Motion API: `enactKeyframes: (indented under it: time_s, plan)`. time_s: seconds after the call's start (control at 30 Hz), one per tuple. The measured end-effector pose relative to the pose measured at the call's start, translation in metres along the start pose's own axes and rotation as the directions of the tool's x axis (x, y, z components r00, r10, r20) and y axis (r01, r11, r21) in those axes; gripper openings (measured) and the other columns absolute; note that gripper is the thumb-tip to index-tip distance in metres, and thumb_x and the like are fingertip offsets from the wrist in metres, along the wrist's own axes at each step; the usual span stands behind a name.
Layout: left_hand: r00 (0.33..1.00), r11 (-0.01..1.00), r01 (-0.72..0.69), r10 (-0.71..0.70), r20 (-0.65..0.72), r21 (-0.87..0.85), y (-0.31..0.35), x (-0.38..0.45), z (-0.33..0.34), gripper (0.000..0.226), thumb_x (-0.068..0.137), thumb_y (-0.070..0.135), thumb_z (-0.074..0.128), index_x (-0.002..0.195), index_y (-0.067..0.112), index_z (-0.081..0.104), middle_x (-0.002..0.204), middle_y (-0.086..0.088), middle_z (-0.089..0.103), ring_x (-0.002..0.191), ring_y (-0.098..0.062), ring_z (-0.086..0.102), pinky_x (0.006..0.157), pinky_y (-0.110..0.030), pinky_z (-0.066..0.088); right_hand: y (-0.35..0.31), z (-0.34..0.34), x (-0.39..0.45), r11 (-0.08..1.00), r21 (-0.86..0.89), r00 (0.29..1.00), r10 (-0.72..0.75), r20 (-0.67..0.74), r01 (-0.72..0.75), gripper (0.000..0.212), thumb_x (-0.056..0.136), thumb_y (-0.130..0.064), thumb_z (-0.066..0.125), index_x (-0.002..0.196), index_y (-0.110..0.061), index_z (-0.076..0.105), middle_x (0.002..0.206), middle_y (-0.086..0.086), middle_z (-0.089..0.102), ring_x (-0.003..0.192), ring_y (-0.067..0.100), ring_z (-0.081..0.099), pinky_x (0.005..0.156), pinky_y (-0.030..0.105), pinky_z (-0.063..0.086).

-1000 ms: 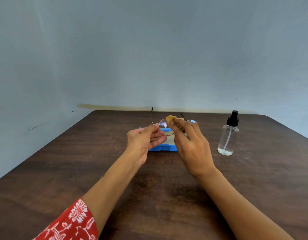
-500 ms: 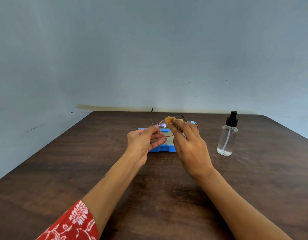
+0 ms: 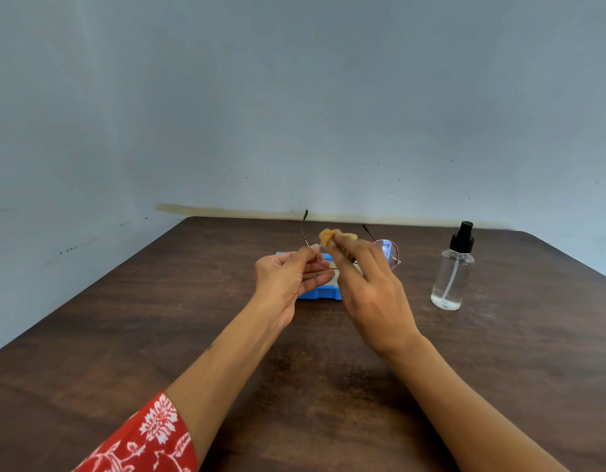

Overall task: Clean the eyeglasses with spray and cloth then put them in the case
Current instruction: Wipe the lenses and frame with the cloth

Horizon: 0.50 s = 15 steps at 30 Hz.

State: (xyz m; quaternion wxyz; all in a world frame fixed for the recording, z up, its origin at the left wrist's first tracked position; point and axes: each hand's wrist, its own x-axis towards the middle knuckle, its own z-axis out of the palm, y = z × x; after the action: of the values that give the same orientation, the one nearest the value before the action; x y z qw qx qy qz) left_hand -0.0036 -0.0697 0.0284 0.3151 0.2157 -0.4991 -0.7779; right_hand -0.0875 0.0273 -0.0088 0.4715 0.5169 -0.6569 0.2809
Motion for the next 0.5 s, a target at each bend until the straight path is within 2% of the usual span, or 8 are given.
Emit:
enactKeyframes:
  time_s: [0.1, 0.2, 0.3, 0.37, 0.43, 0.5]
  plan:
    - [1.0, 1.0, -0.018, 0.018, -0.018, -0.01, 0.001, 0.001, -0.002, 0.01, 0.084, 0.005, 0.065, 0.077, -0.002, 0.066, 0.064, -0.012, 0.068, 0.054, -0.016, 0.067, 0.051, -0.022, 0.055, -0.004, 0.004, -0.004, 0.997, 0.054, 0.996, -0.063, 0.069, 0.059, 0.033, 0.087, -0.003, 0.046, 0.114, 0.003, 0.065, 0.11, 0.014, 0.065, 0.101, 0.026, 0.059, 0.08, 0.034, 0.054]
    - [0.999, 1.0, -0.006, 0.006, -0.034, -0.004, 0.002, 0.004, -0.005, 0.01, 0.084, 0.005, 0.064, 0.08, -0.004, 0.066, 0.069, -0.016, 0.069, 0.057, -0.019, 0.069, 0.054, -0.023, 0.057, 0.002, 0.002, -0.004, 0.999, 0.036, 0.998, -0.005, 0.062, 0.003, 0.033, 0.084, -0.003, 0.048, 0.111, 0.002, 0.066, 0.107, 0.013, 0.065, 0.1, 0.022, 0.056, 0.075, 0.035, 0.056]
    - [0.999, 1.0, 0.006, -0.006, -0.035, 0.003, 0.002, 0.004, -0.004, 0.011, 0.084, 0.007, 0.065, 0.083, -0.004, 0.066, 0.073, -0.018, 0.069, 0.06, -0.021, 0.07, 0.055, -0.024, 0.058, 0.006, 0.0, -0.004, 0.999, -0.026, 0.999, 0.037, 0.028, -0.036, 0.039, 0.084, 0.0, 0.043, 0.118, 0.005, 0.061, 0.111, 0.018, 0.063, 0.106, 0.023, 0.048, 0.079, 0.034, 0.054]
    - [1.0, 1.0, 0.008, -0.008, -0.027, 0.0, 0.001, 0.002, -0.002, 0.011, 0.084, 0.007, 0.065, 0.081, -0.003, 0.066, 0.072, -0.017, 0.069, 0.059, -0.021, 0.07, 0.055, -0.024, 0.058, 0.004, 0.002, -0.003, 0.999, -0.034, 0.999, 0.021, 0.03, -0.02, 0.04, 0.088, -0.001, 0.038, 0.123, 0.005, 0.058, 0.115, 0.02, 0.061, 0.11, 0.026, 0.05, 0.083, 0.034, 0.052]
    - [1.0, 1.0, 0.0, 0.0, -0.021, -0.006, 0.0, 0.001, -0.001, 0.01, 0.084, 0.006, 0.065, 0.078, -0.002, 0.066, 0.068, -0.015, 0.068, 0.056, -0.019, 0.069, 0.053, -0.023, 0.057, -0.001, 0.004, -0.003, 1.0, -0.018, 0.999, -0.001, 0.039, 0.002, 0.037, 0.095, -0.003, 0.034, 0.121, 0.005, 0.059, 0.117, 0.019, 0.061, 0.108, 0.028, 0.055, 0.085, 0.033, 0.051]
    - [1.0, 1.0, -0.011, 0.011, -0.026, -0.019, 0.0, 0.001, -0.001, 0.009, 0.083, 0.005, 0.065, 0.078, -0.002, 0.066, 0.065, -0.013, 0.068, 0.054, -0.016, 0.068, 0.05, -0.022, 0.055, -0.005, 0.005, -0.004, 0.999, 0.01, 0.998, -0.037, 0.048, 0.037, 0.034, 0.093, -0.003, 0.038, 0.117, 0.005, 0.062, 0.114, 0.017, 0.063, 0.105, 0.028, 0.057, 0.085, 0.033, 0.051]
